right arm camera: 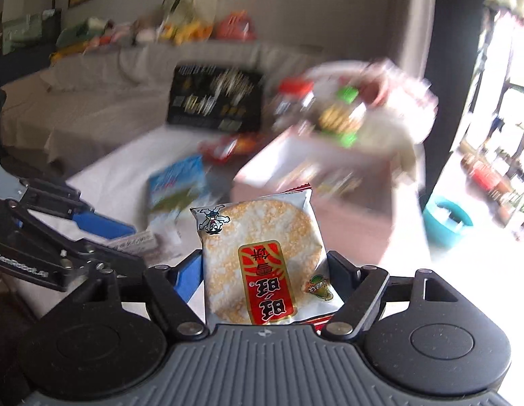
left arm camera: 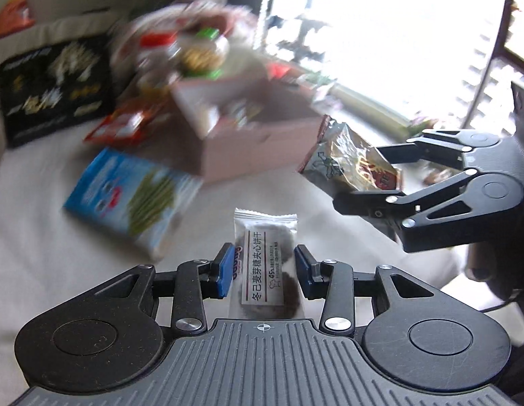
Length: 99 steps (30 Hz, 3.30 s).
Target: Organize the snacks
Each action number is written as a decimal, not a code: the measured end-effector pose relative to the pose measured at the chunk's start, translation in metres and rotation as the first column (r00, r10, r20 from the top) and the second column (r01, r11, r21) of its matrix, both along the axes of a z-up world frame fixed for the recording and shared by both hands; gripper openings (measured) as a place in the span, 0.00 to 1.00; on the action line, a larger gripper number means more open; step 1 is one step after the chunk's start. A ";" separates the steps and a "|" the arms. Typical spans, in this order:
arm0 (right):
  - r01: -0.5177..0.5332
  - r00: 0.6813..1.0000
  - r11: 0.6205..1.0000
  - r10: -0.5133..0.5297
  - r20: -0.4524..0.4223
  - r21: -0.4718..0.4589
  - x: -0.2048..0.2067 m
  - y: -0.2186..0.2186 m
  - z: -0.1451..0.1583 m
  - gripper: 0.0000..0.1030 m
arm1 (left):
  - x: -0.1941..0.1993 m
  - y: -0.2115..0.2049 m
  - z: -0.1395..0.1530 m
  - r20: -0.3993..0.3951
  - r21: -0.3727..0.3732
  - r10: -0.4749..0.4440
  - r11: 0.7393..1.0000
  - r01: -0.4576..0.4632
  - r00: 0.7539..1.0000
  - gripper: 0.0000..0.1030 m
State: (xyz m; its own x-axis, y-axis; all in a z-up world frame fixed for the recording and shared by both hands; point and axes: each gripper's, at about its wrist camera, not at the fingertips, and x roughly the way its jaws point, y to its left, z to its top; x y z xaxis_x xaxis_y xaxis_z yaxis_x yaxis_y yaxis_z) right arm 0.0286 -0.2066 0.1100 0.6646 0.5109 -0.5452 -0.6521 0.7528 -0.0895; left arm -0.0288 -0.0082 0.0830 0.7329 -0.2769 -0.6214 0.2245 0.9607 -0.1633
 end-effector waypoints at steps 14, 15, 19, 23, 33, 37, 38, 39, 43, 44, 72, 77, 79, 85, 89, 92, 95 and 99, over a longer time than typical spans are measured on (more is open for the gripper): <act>0.269 0.954 0.946 -0.287 0.085 0.179 0.138 -0.028 0.099 0.75 | 0.185 -0.003 0.057 0.108 -0.186 0.072 0.981 -0.051 0.992 0.42; 0.269 0.956 0.950 -0.284 0.079 0.159 0.148 -0.025 0.092 0.75 | 0.204 -0.004 0.047 0.075 -0.199 0.067 0.979 -0.051 0.995 0.43; 0.292 0.956 0.951 -0.294 0.005 0.103 0.196 -0.006 0.066 0.75 | 0.265 0.006 -0.004 -0.030 -0.222 0.082 0.971 -0.086 0.996 0.44; 0.292 0.955 0.954 -0.287 -0.080 0.067 0.221 0.016 0.042 0.75 | 0.268 0.042 -0.014 -0.002 -0.356 0.117 0.928 -0.110 0.993 0.44; 0.215 0.929 0.975 -0.219 -0.297 -0.047 0.279 0.116 -0.019 0.77 | 0.179 0.162 -0.005 0.034 -0.331 0.407 0.866 -0.374 0.913 0.44; 0.224 0.922 0.974 -0.224 -0.316 -0.037 0.280 0.126 -0.014 0.77 | 0.145 0.189 -0.030 -0.011 -0.303 0.453 0.848 -0.435 0.891 0.44; 0.229 0.922 0.973 -0.223 -0.317 -0.017 0.276 0.126 -0.010 0.77 | 0.137 0.195 -0.035 -0.006 -0.308 0.466 0.841 -0.445 0.885 0.44; 0.233 0.924 0.972 -0.220 -0.313 0.003 0.270 0.126 -0.006 0.78 | 0.131 0.199 -0.041 0.002 -0.314 0.486 0.830 -0.461 0.874 0.44; 0.174 0.946 0.985 -0.166 -0.280 0.007 0.243 0.148 0.011 0.82 | 0.114 0.215 -0.055 -0.013 -0.366 0.542 0.780 -0.508 0.841 0.44; 0.152 0.950 0.988 -0.146 -0.277 0.000 0.236 0.162 0.013 0.82 | 0.115 0.218 -0.057 -0.017 -0.377 0.548 0.771 -0.513 0.836 0.44; 0.160 0.903 0.980 -0.194 -0.383 -0.118 0.209 0.293 -0.048 0.71 | 0.082 0.211 -0.049 0.054 -0.253 0.577 0.797 -0.548 0.815 0.44; 0.033 0.897 0.997 -0.060 -0.438 -0.069 0.176 0.282 -0.047 0.64 | 0.068 0.208 -0.040 0.067 -0.224 0.579 0.802 -0.554 0.812 0.44; -0.020 0.889 0.998 -0.007 -0.459 -0.054 0.161 0.275 -0.050 0.64 | 0.064 0.205 -0.037 0.070 -0.197 0.580 0.805 -0.559 0.811 0.44; -0.195 0.876 0.981 0.166 -0.454 -0.018 0.103 0.250 -0.054 0.59 | 0.053 0.189 -0.026 0.059 -0.121 0.562 0.825 -0.553 0.825 0.40; -0.288 0.877 0.957 0.252 -0.410 -0.026 0.069 0.228 -0.054 0.62 | 0.051 0.168 -0.022 0.034 -0.089 0.495 0.867 -0.491 0.868 0.40; -0.307 0.891 0.951 0.270 -0.364 -0.046 0.050 0.207 -0.054 0.67 | 0.054 0.149 -0.020 0.020 -0.066 0.444 0.895 -0.442 0.896 0.40; -0.281 0.905 0.959 0.251 -0.344 -0.038 0.045 0.186 -0.057 0.75 | 0.057 0.130 -0.016 0.022 -0.033 0.412 0.911 -0.411 0.911 0.40; -0.184 0.943 0.980 0.152 -0.297 -0.082 0.049 0.162 -0.069 0.75 | 0.048 0.115 -0.014 0.020 -0.010 0.378 0.926 -0.378 0.925 0.40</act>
